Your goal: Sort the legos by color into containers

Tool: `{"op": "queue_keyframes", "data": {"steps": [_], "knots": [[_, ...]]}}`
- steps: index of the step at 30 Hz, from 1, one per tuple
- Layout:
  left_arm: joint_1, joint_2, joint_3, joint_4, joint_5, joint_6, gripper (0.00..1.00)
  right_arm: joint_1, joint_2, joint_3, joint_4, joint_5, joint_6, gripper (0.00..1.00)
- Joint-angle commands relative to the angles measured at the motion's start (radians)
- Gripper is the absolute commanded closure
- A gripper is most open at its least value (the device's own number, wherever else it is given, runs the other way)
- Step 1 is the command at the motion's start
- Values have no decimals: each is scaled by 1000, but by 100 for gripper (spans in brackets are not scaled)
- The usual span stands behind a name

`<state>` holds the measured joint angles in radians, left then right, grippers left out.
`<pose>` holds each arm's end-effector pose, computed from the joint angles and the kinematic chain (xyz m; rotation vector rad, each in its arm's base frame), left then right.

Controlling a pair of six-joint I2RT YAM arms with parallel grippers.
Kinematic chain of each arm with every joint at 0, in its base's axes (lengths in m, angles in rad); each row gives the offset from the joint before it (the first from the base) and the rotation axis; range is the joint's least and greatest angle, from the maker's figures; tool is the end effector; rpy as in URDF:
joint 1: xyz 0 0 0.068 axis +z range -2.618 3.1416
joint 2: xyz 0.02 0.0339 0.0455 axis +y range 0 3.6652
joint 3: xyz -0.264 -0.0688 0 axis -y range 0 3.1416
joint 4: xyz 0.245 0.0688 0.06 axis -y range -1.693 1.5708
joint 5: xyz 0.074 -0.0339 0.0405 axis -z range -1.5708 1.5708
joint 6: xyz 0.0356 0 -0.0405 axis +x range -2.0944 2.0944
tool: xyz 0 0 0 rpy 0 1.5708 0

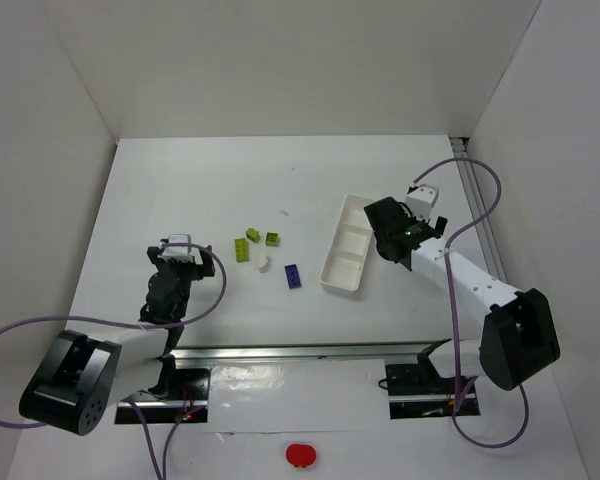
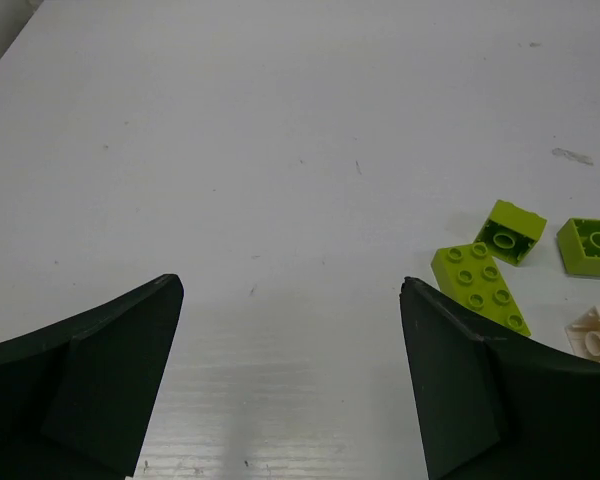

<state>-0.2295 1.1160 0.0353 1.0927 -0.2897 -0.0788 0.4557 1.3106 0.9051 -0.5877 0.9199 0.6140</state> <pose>0.1780 -0.0311 0.1640 -0.1110 1.5554 -0.0174 0.2397 0.0859 0.2470 0.4825 2.1053 -0.5871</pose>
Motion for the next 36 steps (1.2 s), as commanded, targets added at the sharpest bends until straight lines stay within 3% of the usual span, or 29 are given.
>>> {"op": "queue_keyframes", "data": {"steps": [1,3,4,8,10,13,16,17,21,29,36], "knots": [[7,-18,-13,14,-38,-9,1,1,-34,3,2,10,50,0],[-2,-90,99,-223,-97,-45,1,1,-47,-11,18,-4,50,0],[-2,-99,167,-469,-173,-88,1,1,-56,-11,19,-16,50,0],[-2,-26,628,-1025,-299,-241,1,1,-56,11,19,-26,38,0],[-2,11,727,-1138,-277,-254,1,1,-66,21,63,-87,15,0],[-11,-2,811,-1211,-166,-265,1,26,-89,32,196,-264,-155,0],[-11,-57,821,-1208,-22,-213,1,58,-90,105,219,-323,-161,0],[-11,-58,821,-1196,-10,-213,1,78,-80,127,229,-408,-175,0],[-11,-45,867,-1326,-165,-380,1,188,19,208,241,-530,-230,0],[-11,30,994,-1439,-95,-337,1,417,332,342,238,-579,-306,0],[-11,21,1019,-1472,-104,-325,1,451,481,382,227,-615,-295,0]]}}
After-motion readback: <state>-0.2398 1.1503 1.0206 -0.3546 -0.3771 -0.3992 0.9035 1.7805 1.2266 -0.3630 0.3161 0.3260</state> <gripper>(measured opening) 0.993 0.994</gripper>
